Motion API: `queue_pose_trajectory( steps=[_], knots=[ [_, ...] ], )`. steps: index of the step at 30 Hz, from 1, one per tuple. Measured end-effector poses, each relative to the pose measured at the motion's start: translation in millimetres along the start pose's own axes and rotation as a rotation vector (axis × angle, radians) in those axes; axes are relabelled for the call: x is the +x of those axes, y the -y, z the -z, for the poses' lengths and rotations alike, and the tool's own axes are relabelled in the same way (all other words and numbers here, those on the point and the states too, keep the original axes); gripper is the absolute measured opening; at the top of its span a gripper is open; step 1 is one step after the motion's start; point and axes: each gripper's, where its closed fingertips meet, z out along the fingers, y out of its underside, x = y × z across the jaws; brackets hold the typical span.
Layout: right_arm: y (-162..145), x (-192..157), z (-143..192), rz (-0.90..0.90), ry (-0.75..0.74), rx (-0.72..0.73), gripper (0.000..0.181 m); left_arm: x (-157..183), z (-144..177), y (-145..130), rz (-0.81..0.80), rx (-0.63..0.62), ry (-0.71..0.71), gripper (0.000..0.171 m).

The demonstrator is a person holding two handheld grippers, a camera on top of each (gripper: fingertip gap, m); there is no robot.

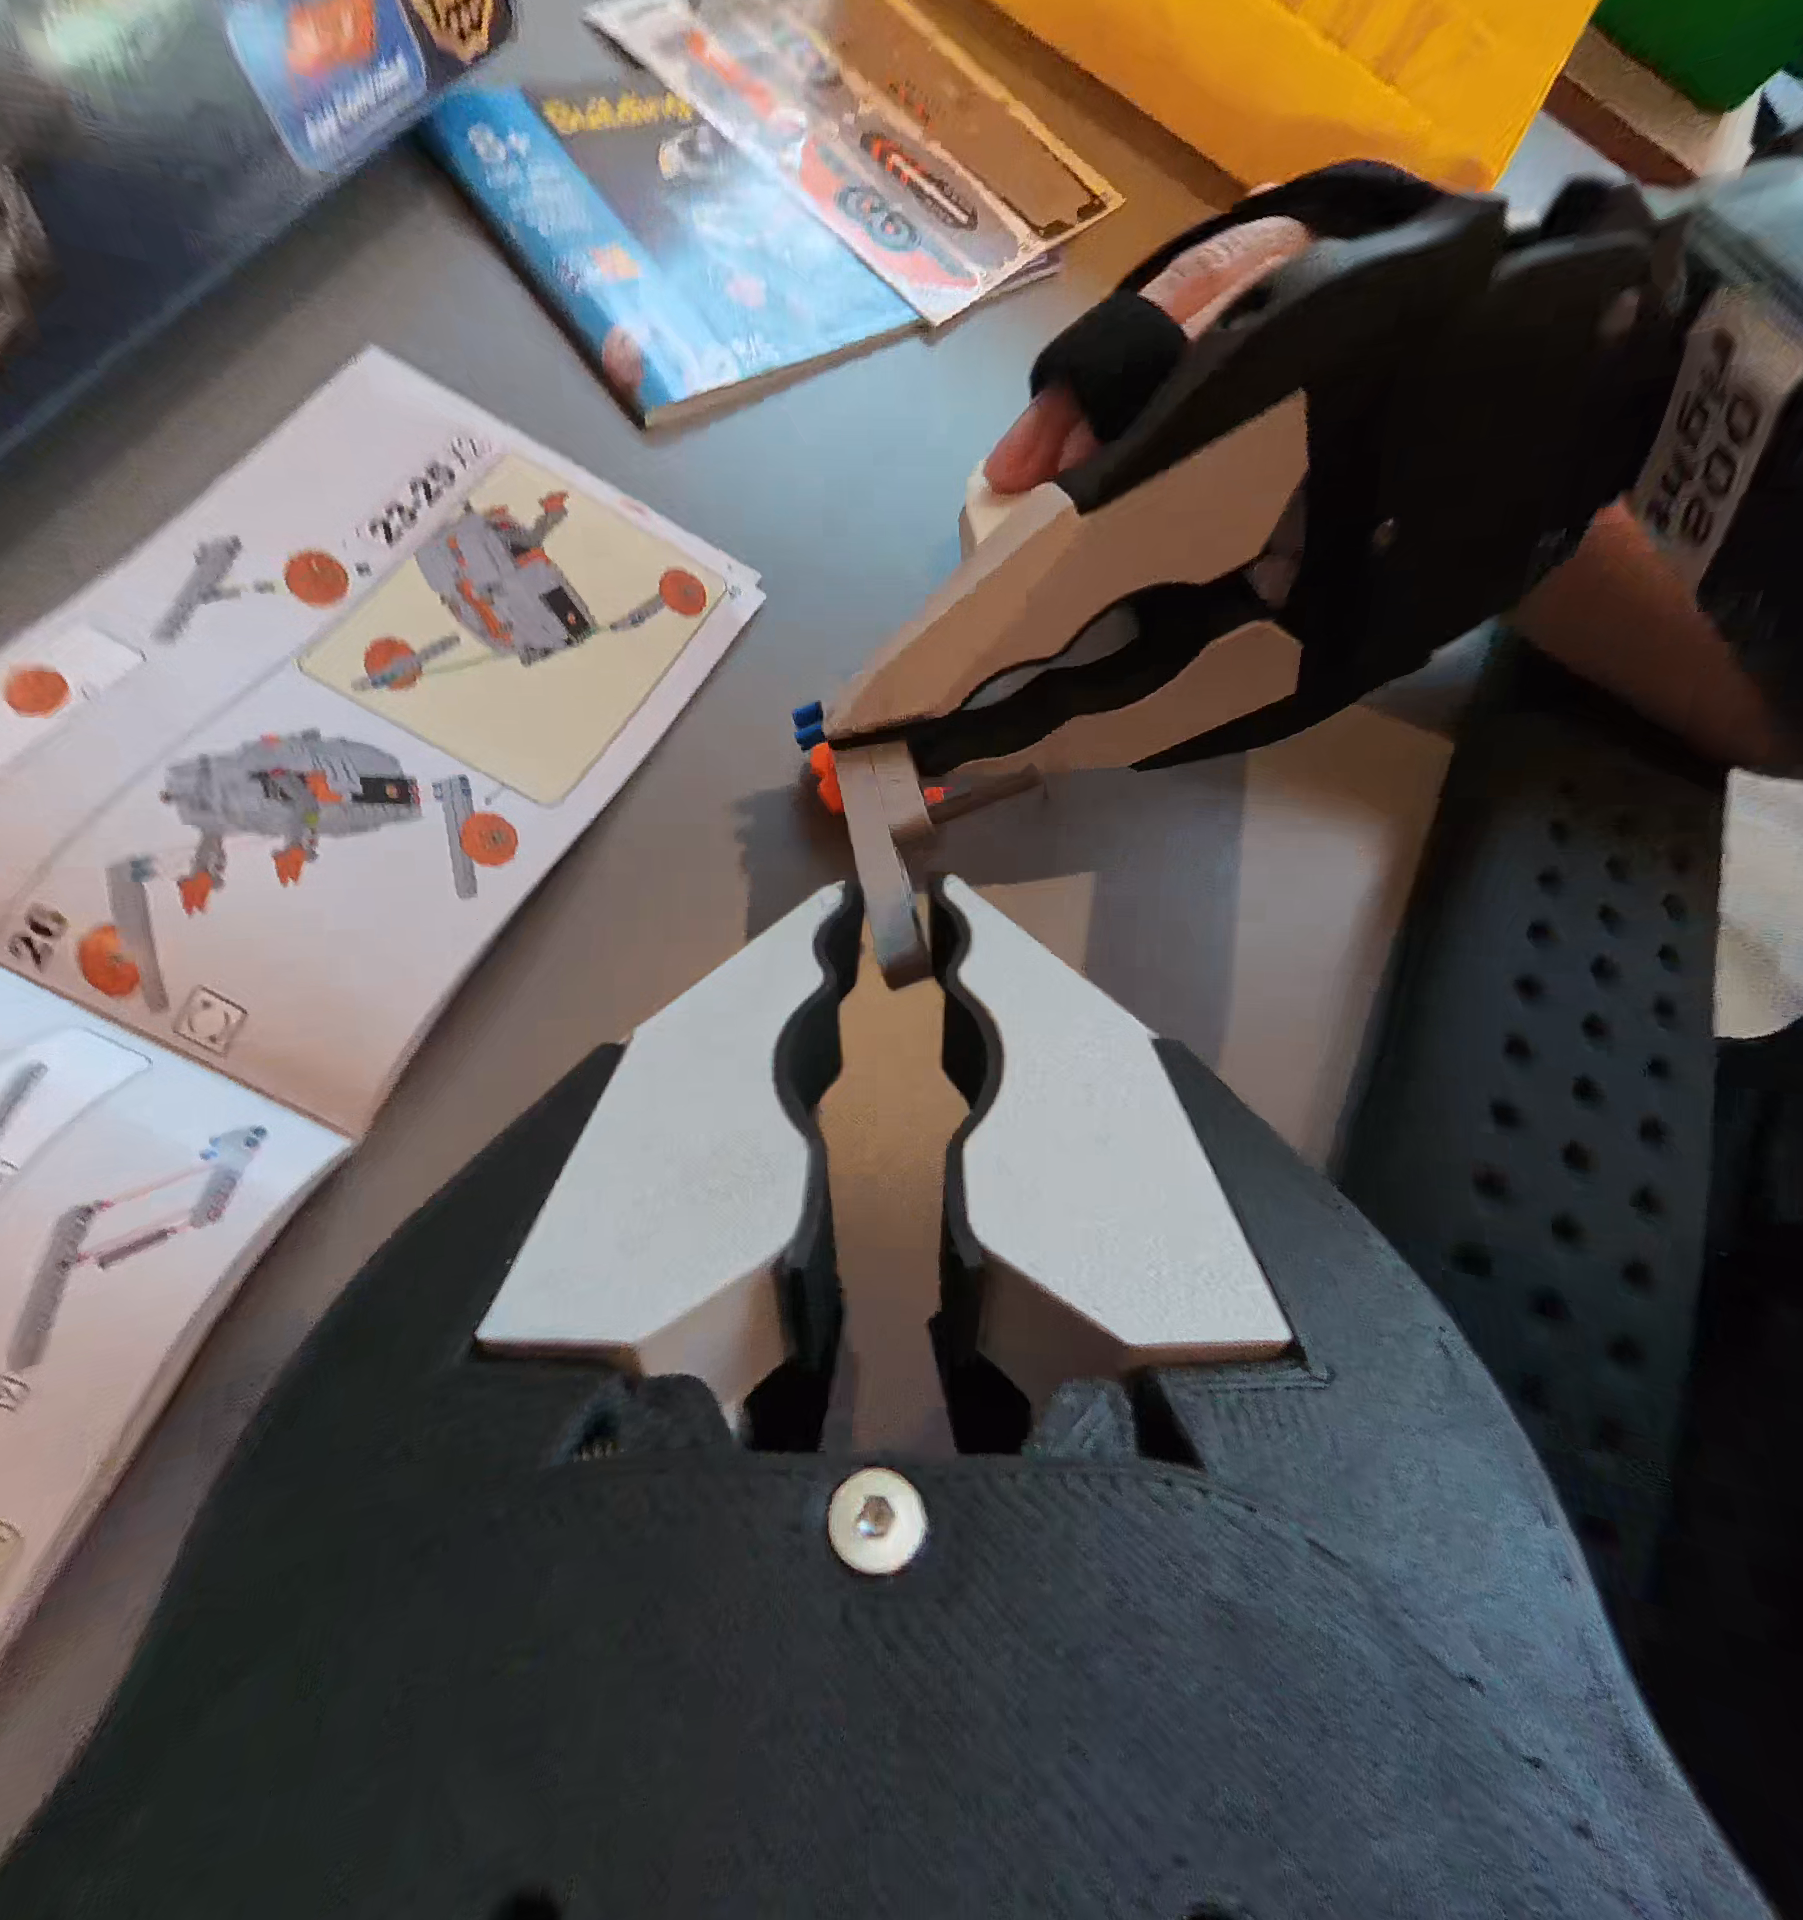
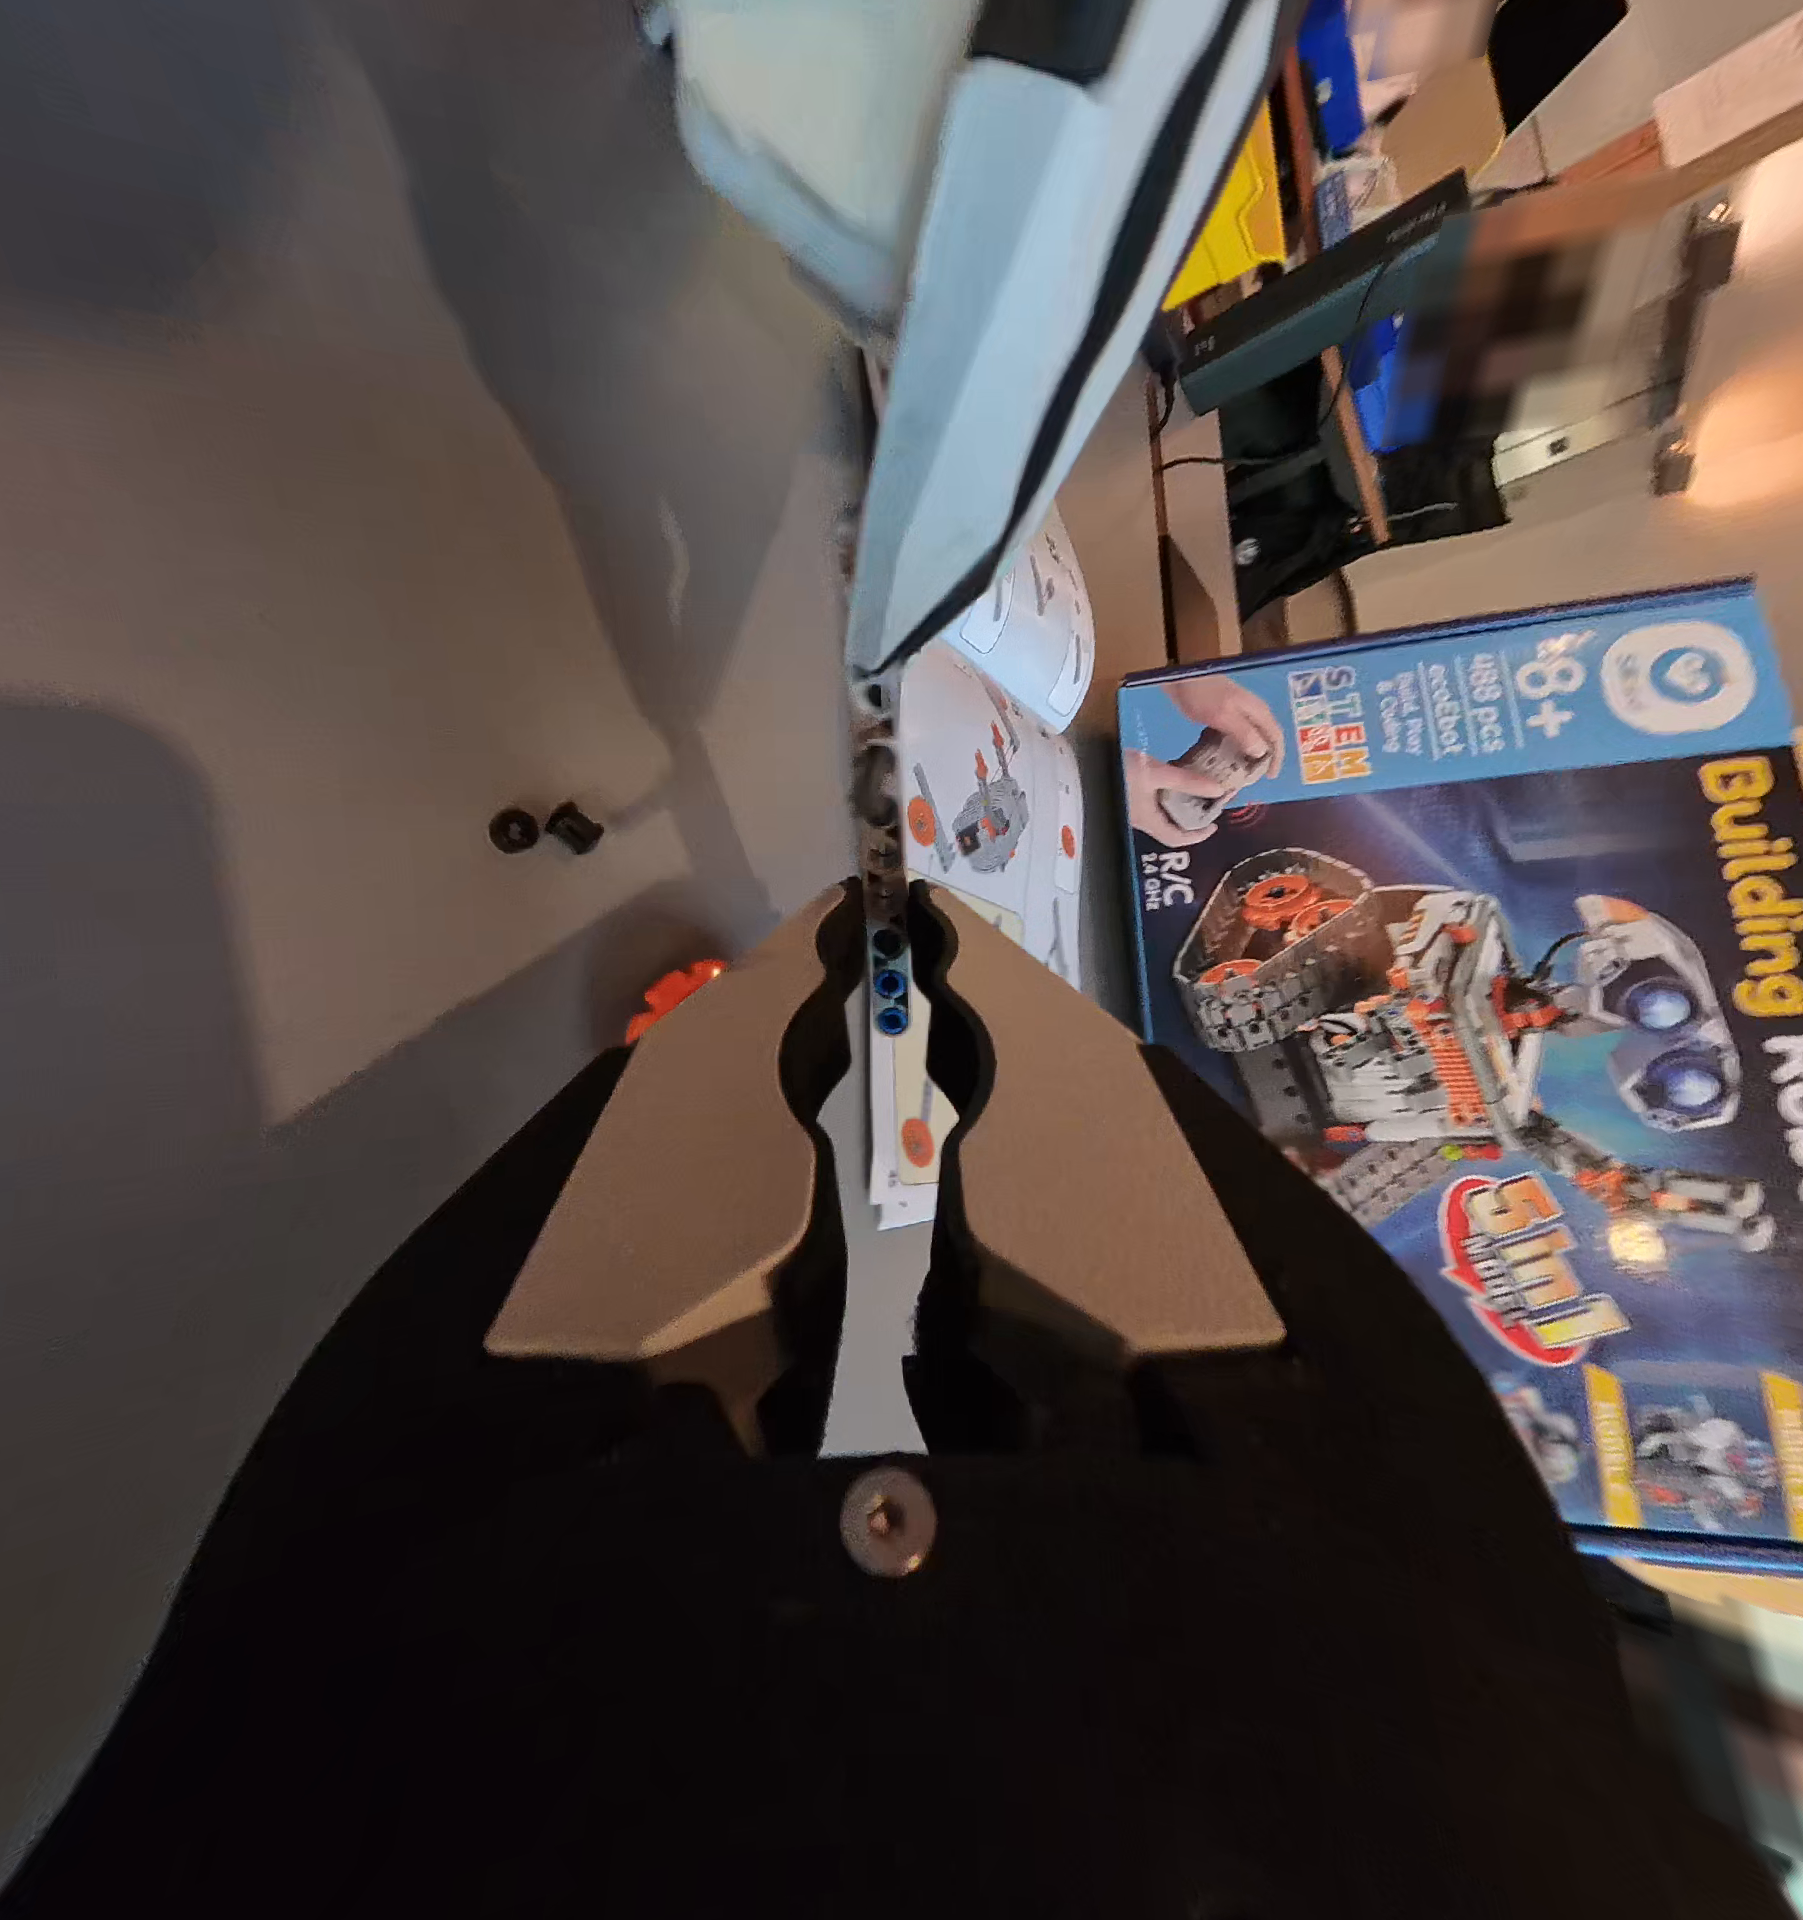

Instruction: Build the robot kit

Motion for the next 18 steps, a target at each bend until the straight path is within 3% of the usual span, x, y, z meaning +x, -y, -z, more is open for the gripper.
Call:
queue_pose_trajectory(
  steps=[3, 6, 8, 9, 14, 18],
  knots=[
    [1, 5, 4, -0.117, 0.031, 0.035, 0.006, -1, -2, 9, -0.176, 0.067, 0.094, 0.034],
    [2, 8, 8, -0.176, 0.054, 0.062, 0.006, -1, -4, 15, -0.379, 0.114, 0.196, 0.037],
    [4, 9, 11, -0.193, 0.062, 0.078, 0.006, 3, -6, 16, -0.466, 0.144, 0.229, 0.027],
    [4, 11, 12, -0.199, 0.058, 0.080, 0.006, 6, -7, 17, -0.478, 0.160, 0.233, 0.021],
    [5, 14, 14, -0.141, 0.013, 0.075, 0.005, 7, -6, 23, -0.454, 0.197, 0.271, 0.026],
    [6, 40, 22, 0.098, -0.226, 0.028, 0.006, 15, -3, 25, -0.282, 0.233, 0.191, 0.028]
  ],
)
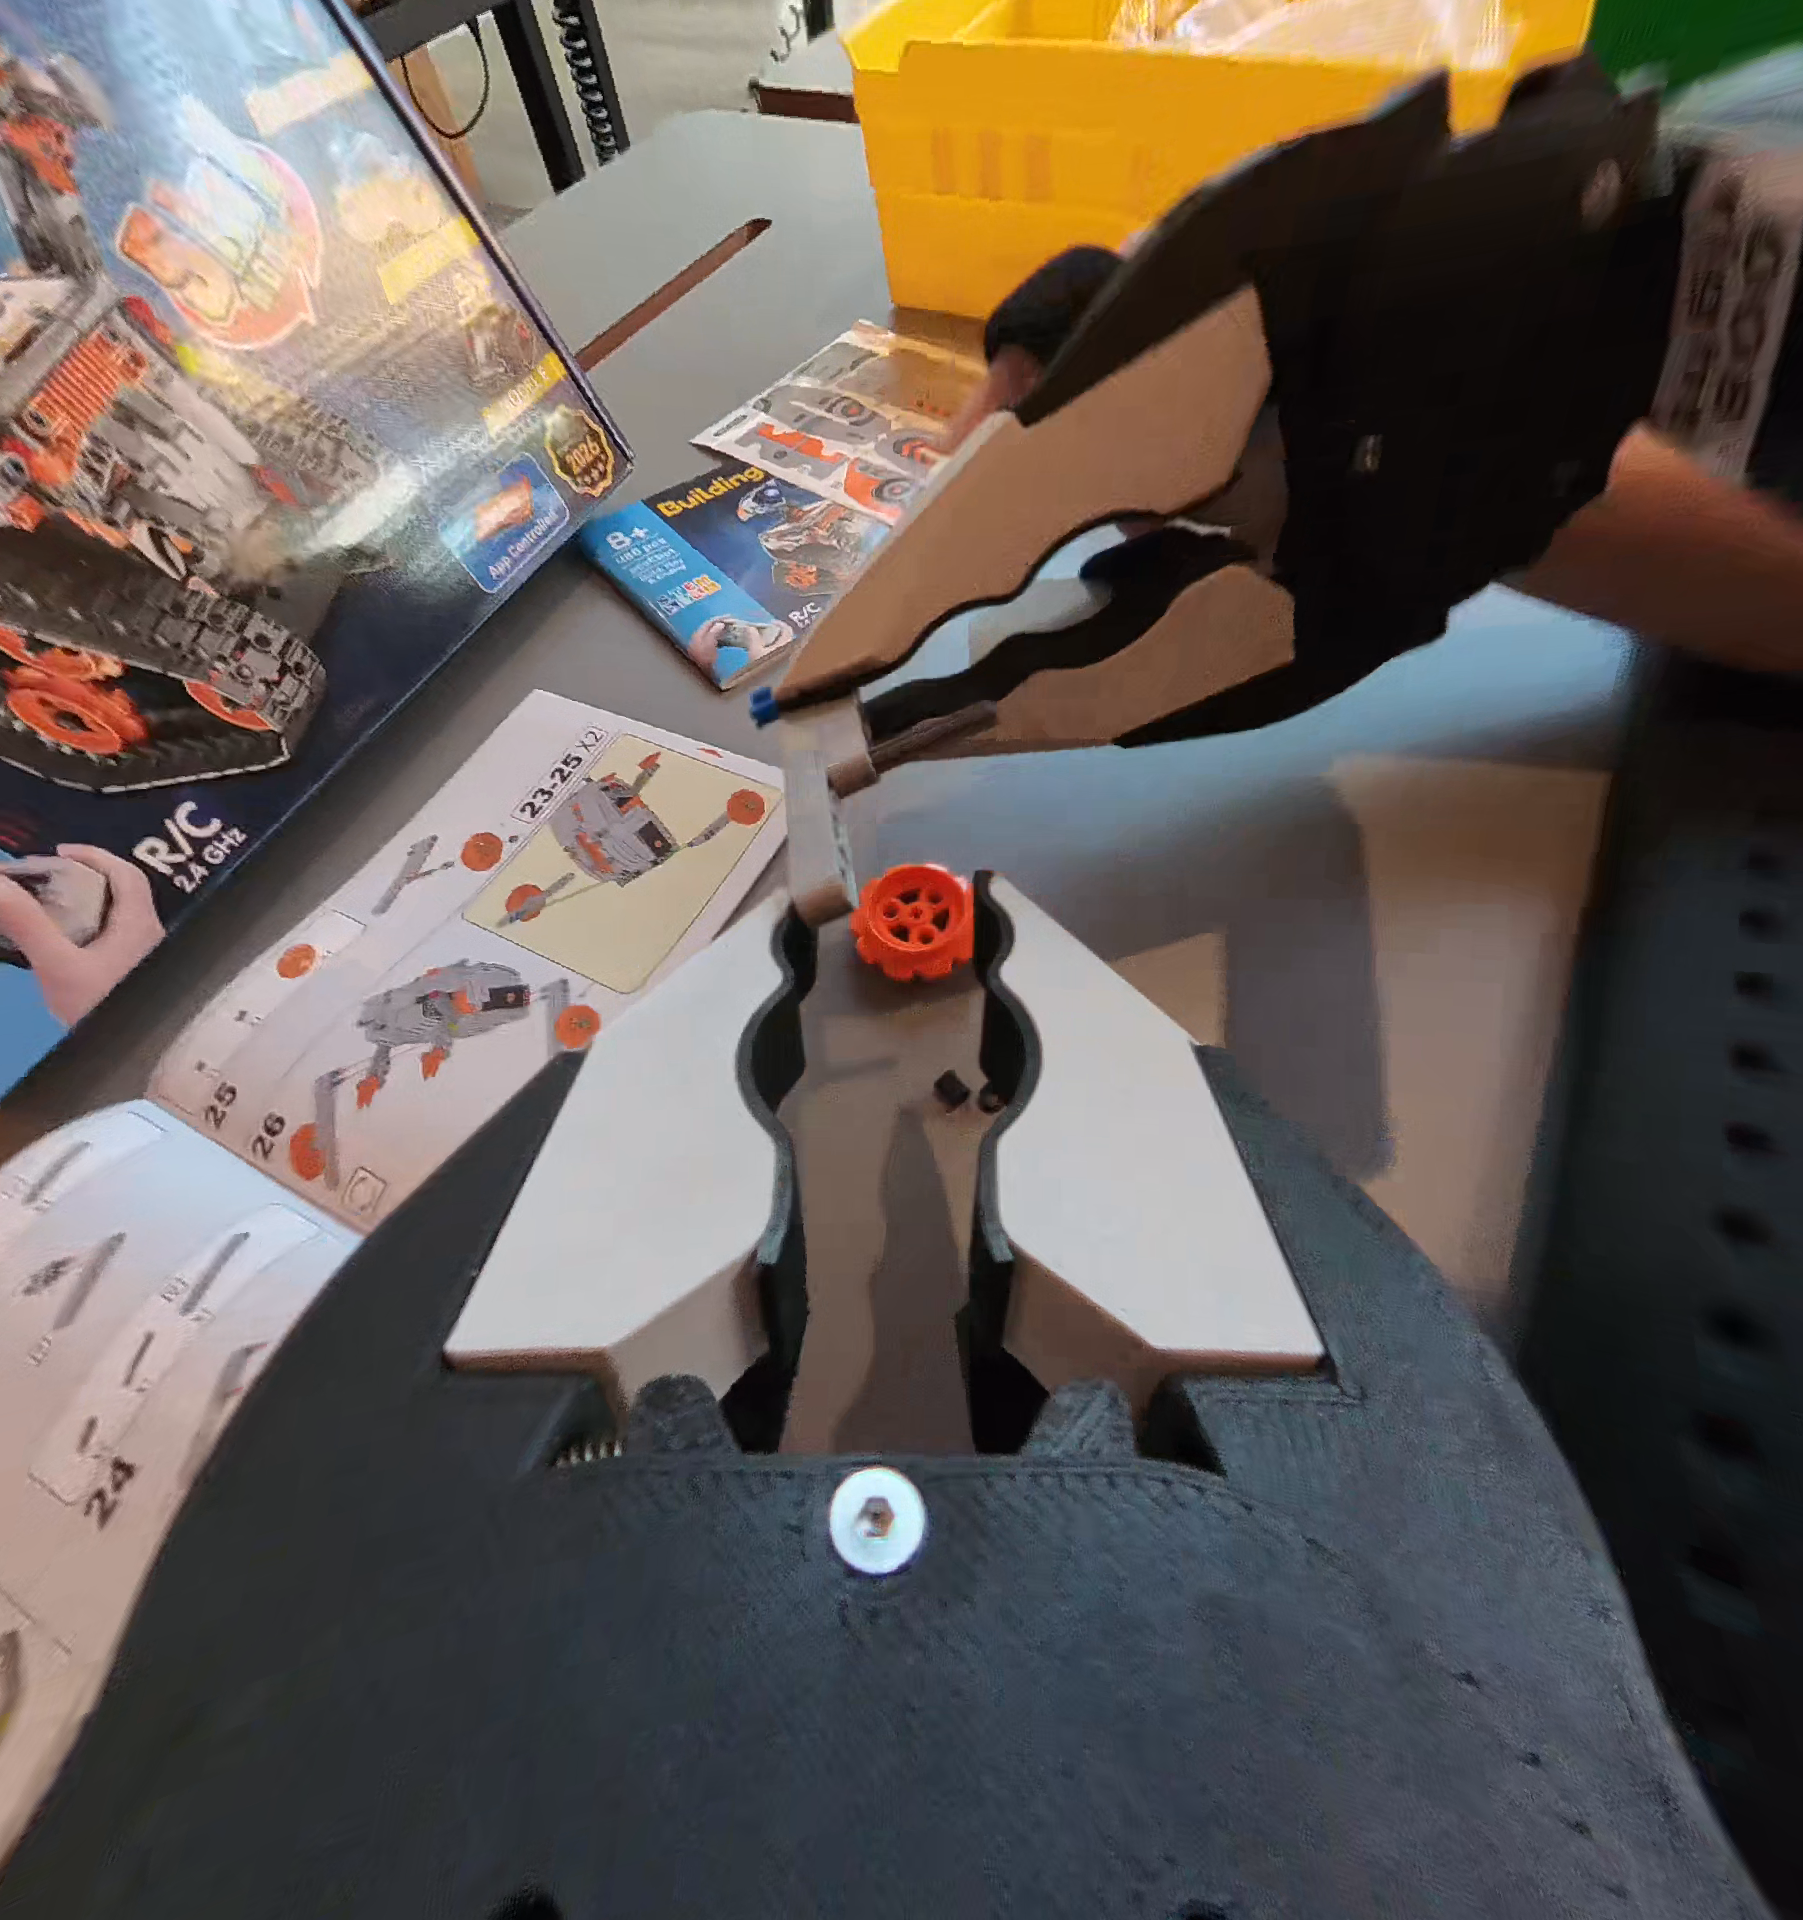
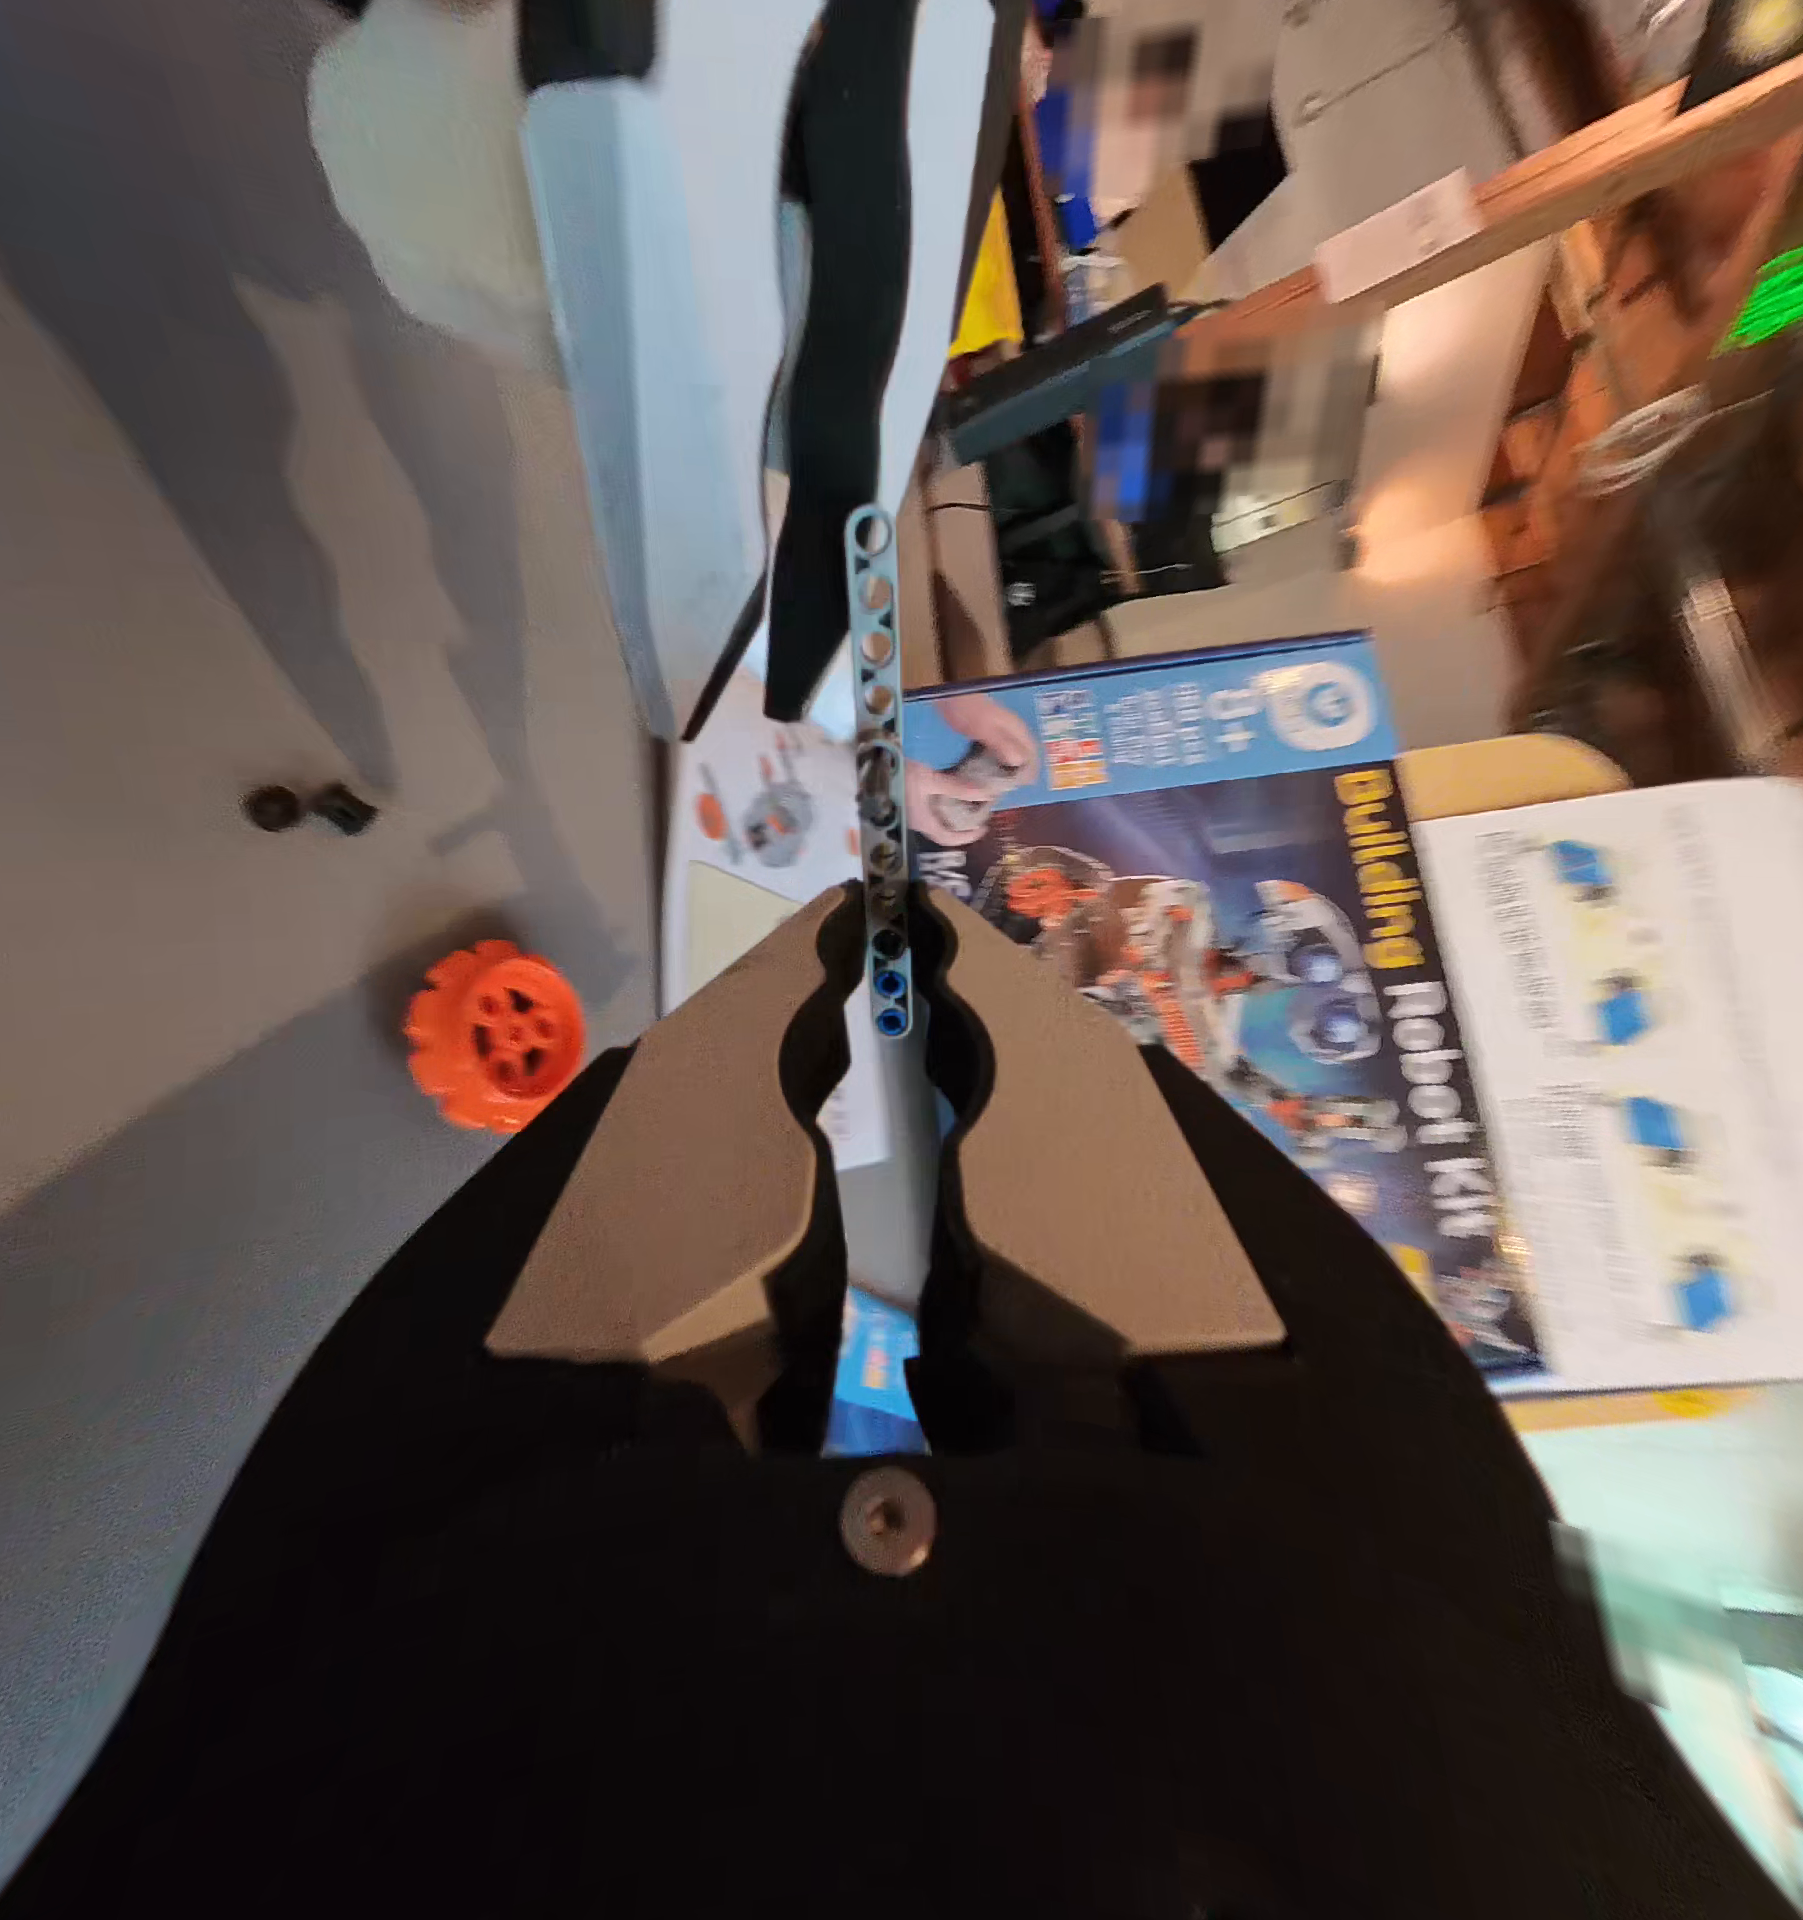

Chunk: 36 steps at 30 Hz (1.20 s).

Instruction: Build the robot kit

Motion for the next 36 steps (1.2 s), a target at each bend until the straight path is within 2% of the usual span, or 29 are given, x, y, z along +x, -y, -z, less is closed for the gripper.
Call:
queue_pose_trajectory(
  steps=[5, 9, 11, 12, 17, 22, 25, 33, 36],
  knots=[
    [7, 5, -1, 0.162, -0.095, 0.015, 0.006, -9, 10, 12, 0.070, 0.073, -0.009, 0.026],
    [12, 3, -2, 0.252, -0.120, 0.026, 0.006, -1, 8, 9, 0.057, 0.061, -0.050, 0.027],
    [15, 5, -1, 0.306, -0.163, 0.039, 0.006, -3, 8, 9, 0.016, 0.057, -0.016, 0.018],
    [17, 6, 0, 0.326, -0.184, 0.047, 0.006, -5, 9, 10, -0.018, 0.058, 0.011, 0.012],
    [39, 33, 17, 0.350, -0.397, 0.121, 0.007, -4, 27, 35, -0.259, 0.145, 0.182, 0.009],
    [50, 44, 26, 0.371, -0.515, 0.144, 0.011, -2, 37, 47, -0.540, 0.150, 0.408, 0.009],
    [57, 51, 33, 0.376, -0.582, 0.162, 0.012, 2, 43, 55, -0.647, 0.158, 0.516, 0.008],
    [61, 53, 37, 0.385, -0.620, 0.180, 0.012, 4, 46, 58, -0.727, 0.140, 0.588, 0.008],
    [50, 43, 27, 0.375, -0.525, 0.142, 0.011, -2, 36, 46, -0.585, 0.108, 0.511, 0.009]
  ],
)
